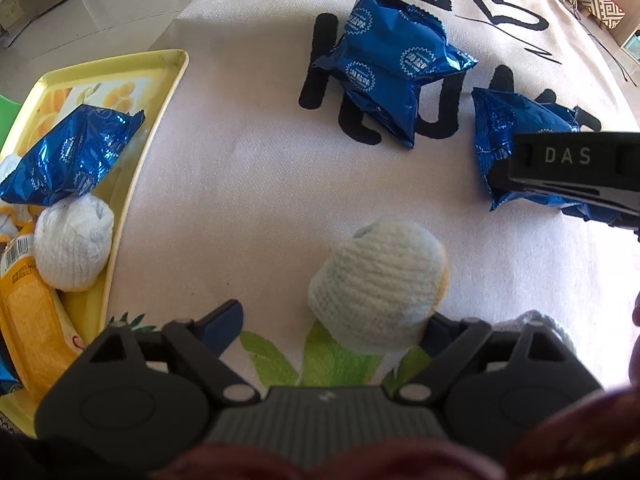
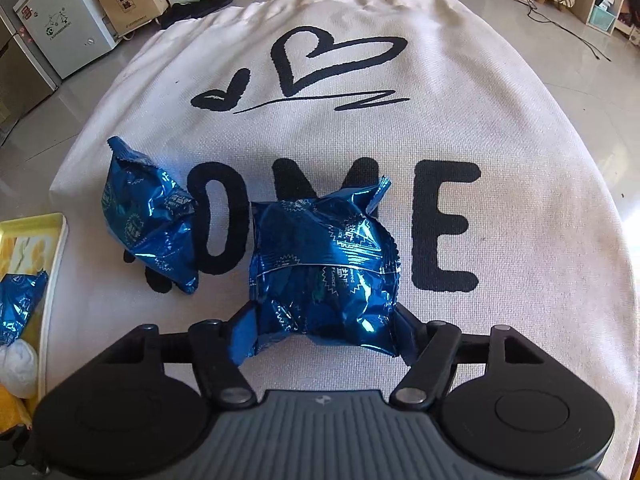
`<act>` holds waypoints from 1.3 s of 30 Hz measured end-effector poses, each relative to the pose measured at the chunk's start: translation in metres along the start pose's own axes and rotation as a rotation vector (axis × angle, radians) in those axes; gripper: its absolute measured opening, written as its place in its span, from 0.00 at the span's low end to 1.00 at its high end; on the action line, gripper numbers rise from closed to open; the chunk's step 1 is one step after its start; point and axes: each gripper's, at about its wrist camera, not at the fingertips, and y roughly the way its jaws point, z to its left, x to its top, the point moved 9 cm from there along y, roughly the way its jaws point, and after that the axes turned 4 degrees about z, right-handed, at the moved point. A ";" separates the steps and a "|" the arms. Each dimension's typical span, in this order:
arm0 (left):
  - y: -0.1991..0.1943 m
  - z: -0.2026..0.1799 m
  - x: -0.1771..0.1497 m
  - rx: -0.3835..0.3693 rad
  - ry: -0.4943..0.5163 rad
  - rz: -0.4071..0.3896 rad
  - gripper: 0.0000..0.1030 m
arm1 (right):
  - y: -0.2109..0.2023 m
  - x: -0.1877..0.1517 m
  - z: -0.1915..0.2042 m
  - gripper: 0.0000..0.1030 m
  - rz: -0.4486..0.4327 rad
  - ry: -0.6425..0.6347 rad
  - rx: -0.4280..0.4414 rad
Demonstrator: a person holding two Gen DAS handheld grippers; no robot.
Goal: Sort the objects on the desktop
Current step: 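Close left tool on white glove ball while right tool holds blue pack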
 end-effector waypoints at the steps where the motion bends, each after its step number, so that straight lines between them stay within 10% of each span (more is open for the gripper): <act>1: -0.002 -0.001 0.001 -0.012 0.001 -0.007 0.75 | -0.001 0.000 -0.001 0.66 -0.001 0.006 0.000; 8: -0.010 -0.001 0.000 -0.088 -0.014 -0.021 0.47 | -0.006 0.000 -0.005 0.64 -0.006 0.030 0.006; 16: -0.012 0.001 0.011 -0.134 -0.025 -0.033 0.45 | -0.006 0.002 -0.004 0.64 -0.007 0.027 0.014; 19: -0.010 0.000 0.010 -0.151 -0.028 -0.015 0.57 | -0.004 0.001 -0.006 0.64 0.002 0.031 0.014; 22: -0.006 0.002 0.008 -0.125 -0.037 -0.002 0.93 | -0.004 0.000 -0.008 0.64 0.010 0.040 0.020; 39: 0.011 -0.012 0.013 0.003 0.039 -0.019 1.00 | -0.004 -0.002 -0.015 0.65 0.015 0.067 0.025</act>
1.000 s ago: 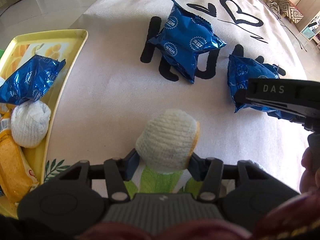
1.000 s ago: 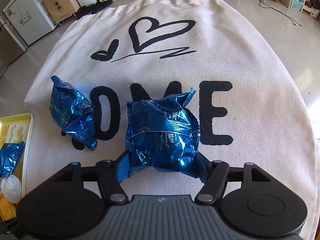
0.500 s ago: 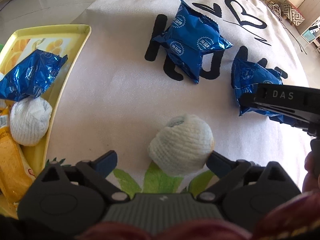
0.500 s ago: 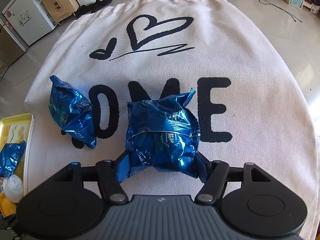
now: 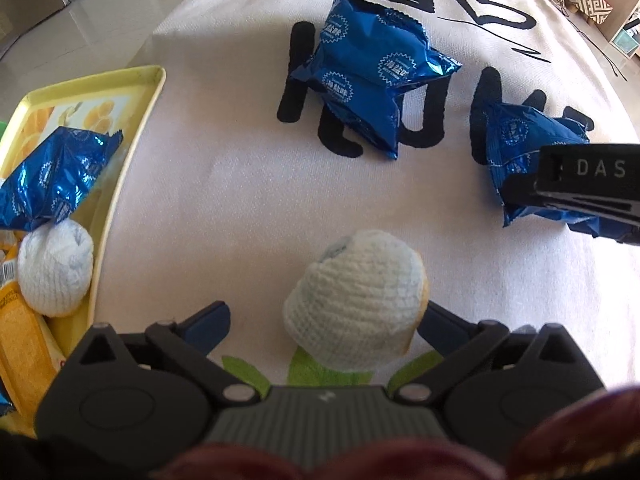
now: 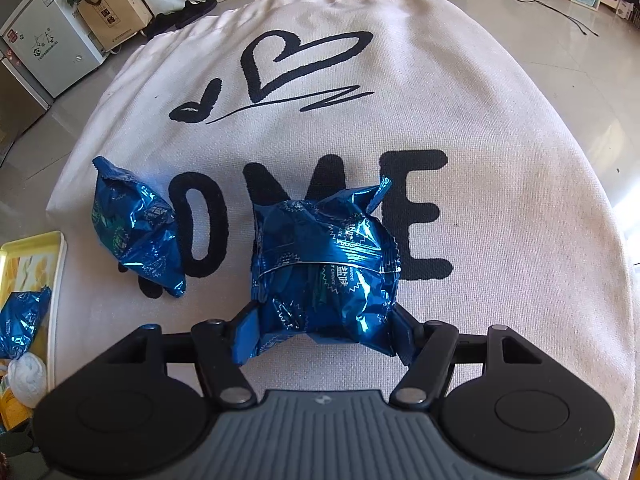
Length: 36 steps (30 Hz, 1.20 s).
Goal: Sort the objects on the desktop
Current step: 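Close left tool on white glove ball while right tool holds blue pack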
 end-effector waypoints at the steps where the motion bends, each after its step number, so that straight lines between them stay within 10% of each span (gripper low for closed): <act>1: 0.001 -0.001 0.000 0.009 0.010 0.000 1.00 | 0.000 0.000 0.000 0.65 0.001 0.001 0.001; 24: 0.001 0.003 0.009 0.010 0.001 0.011 0.98 | 0.003 0.000 0.001 0.65 0.005 0.005 0.003; 31: -0.013 0.006 0.019 -0.010 0.013 -0.048 0.50 | 0.001 0.002 0.001 0.65 0.000 0.013 0.011; 36: -0.018 0.003 0.024 -0.041 0.008 -0.028 0.49 | -0.005 0.005 0.005 0.65 -0.012 0.009 0.024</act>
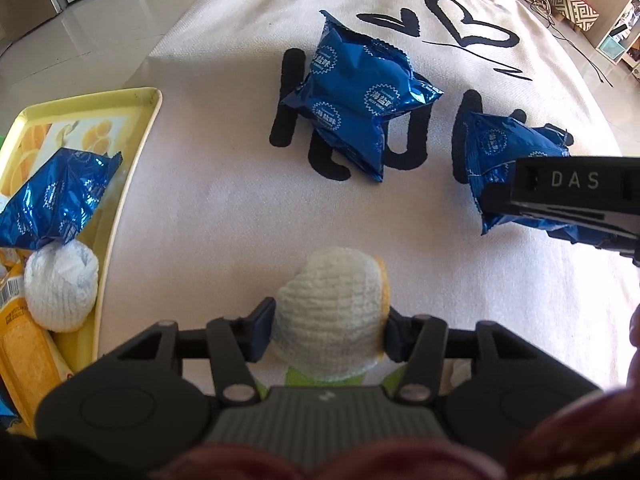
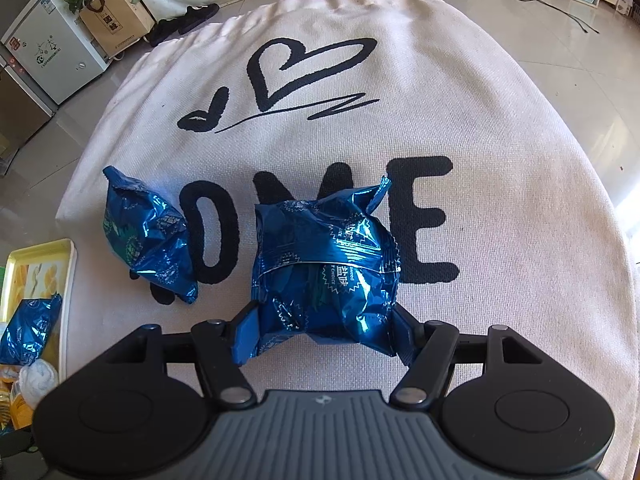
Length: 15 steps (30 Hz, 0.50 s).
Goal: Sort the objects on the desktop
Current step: 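Close left tool on white glove ball while right tool holds blue pack, then lift and carry blue pack and glove ball over the yellow tray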
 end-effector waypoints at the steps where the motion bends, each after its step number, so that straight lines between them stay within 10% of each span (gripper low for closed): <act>1: -0.001 0.001 0.001 -0.001 -0.002 -0.001 0.49 | -0.002 0.000 0.001 0.65 -0.004 -0.001 0.002; 15: -0.049 0.018 -0.003 -0.046 -0.052 -0.079 0.49 | -0.080 -0.020 0.022 0.65 -0.119 0.029 0.062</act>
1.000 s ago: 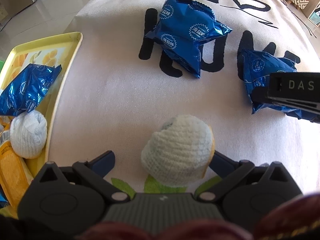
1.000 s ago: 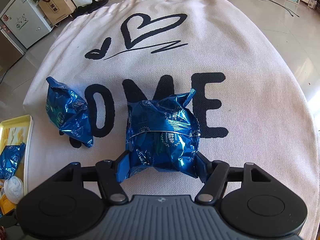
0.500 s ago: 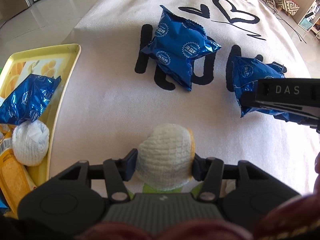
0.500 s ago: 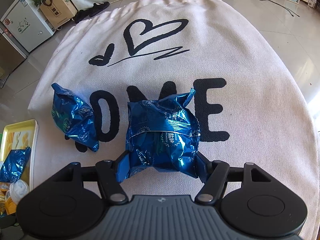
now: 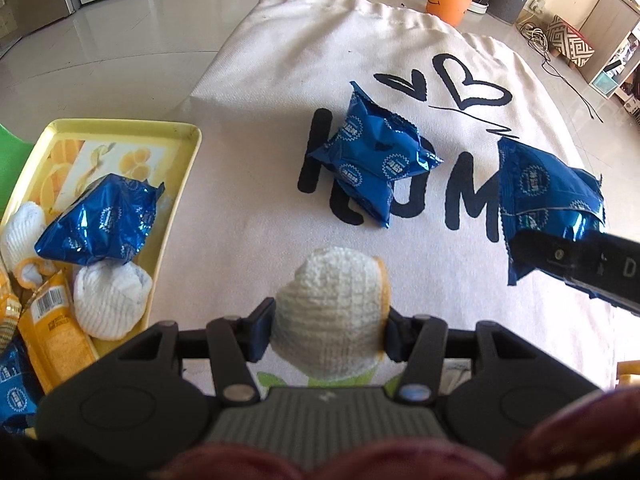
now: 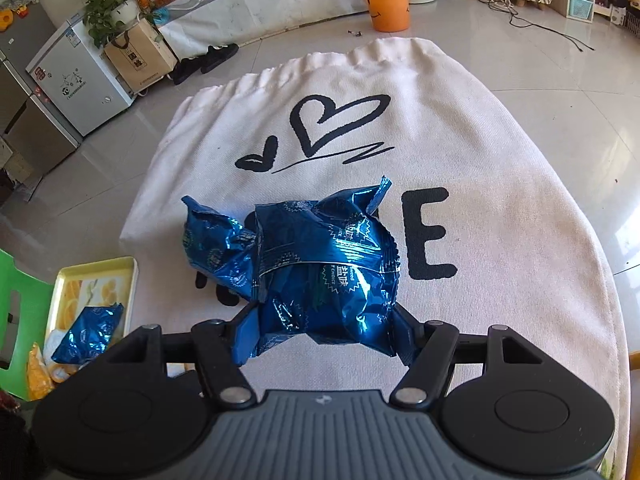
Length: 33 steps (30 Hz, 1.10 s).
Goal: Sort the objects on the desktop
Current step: 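Lift and carry blue pack and glove ball over the yellow tray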
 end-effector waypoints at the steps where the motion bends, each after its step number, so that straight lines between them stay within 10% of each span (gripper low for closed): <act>1: -0.004 0.002 0.000 0.003 -0.002 -0.006 0.49 | -0.005 -0.002 0.002 0.65 -0.009 0.009 0.004; 33: -0.056 0.062 0.012 0.140 -0.076 -0.141 0.49 | -0.039 0.003 0.084 0.65 -0.132 -0.093 0.081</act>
